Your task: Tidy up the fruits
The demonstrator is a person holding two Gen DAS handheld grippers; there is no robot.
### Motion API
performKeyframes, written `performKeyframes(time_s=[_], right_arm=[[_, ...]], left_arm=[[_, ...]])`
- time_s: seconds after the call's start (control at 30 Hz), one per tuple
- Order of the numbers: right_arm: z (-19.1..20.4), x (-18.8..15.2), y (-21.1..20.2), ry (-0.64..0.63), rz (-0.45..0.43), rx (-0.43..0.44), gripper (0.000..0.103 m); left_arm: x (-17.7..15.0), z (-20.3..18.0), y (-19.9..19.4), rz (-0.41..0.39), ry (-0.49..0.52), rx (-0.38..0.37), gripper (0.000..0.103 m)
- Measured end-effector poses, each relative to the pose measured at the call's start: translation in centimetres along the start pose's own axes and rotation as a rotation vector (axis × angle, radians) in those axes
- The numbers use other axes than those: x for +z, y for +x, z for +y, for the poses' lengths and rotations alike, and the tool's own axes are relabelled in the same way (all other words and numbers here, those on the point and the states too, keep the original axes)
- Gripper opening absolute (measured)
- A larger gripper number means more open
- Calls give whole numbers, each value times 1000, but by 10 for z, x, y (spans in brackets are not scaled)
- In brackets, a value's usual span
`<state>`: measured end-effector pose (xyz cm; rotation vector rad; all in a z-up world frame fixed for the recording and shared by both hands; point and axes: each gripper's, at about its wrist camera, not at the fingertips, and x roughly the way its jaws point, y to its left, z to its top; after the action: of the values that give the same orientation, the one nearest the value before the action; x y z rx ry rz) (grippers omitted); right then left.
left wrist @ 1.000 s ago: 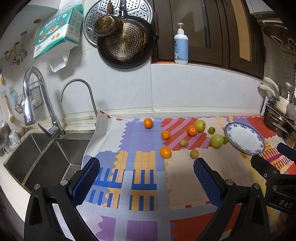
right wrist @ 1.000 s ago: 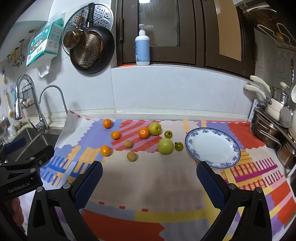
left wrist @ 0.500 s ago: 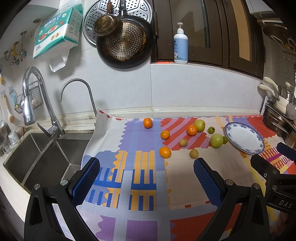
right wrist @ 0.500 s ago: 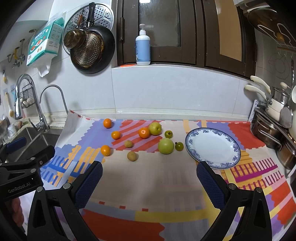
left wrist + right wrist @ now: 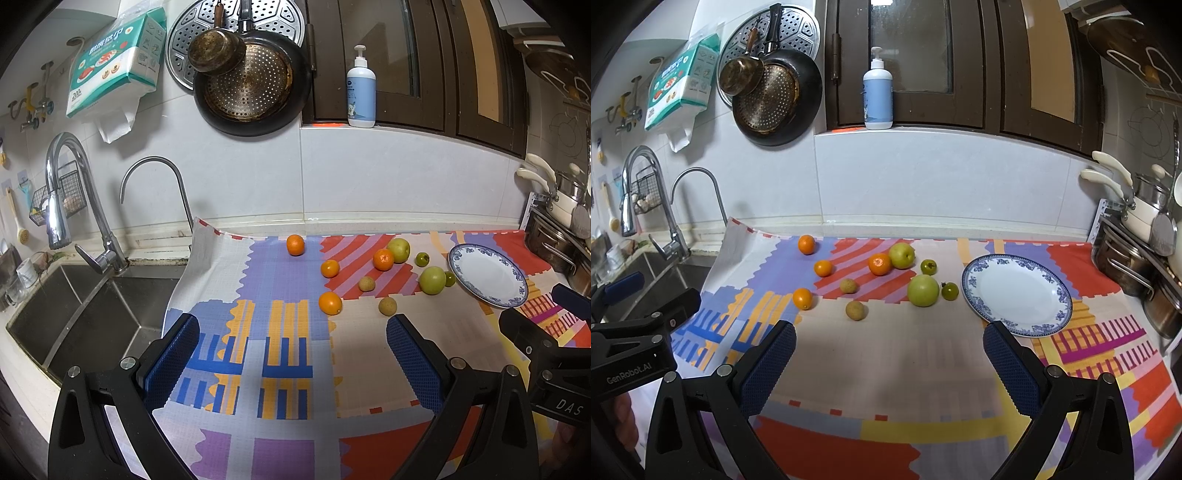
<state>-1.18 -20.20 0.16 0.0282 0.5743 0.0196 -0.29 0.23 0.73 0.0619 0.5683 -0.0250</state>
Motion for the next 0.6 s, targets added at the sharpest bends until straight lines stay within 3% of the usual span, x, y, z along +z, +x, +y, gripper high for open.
performKeyframes(time_s=[0.6], right_arm=[[9, 1, 18, -34, 40, 25, 102]], left_arm=[[-2, 5, 17, -12, 30, -1, 103]])
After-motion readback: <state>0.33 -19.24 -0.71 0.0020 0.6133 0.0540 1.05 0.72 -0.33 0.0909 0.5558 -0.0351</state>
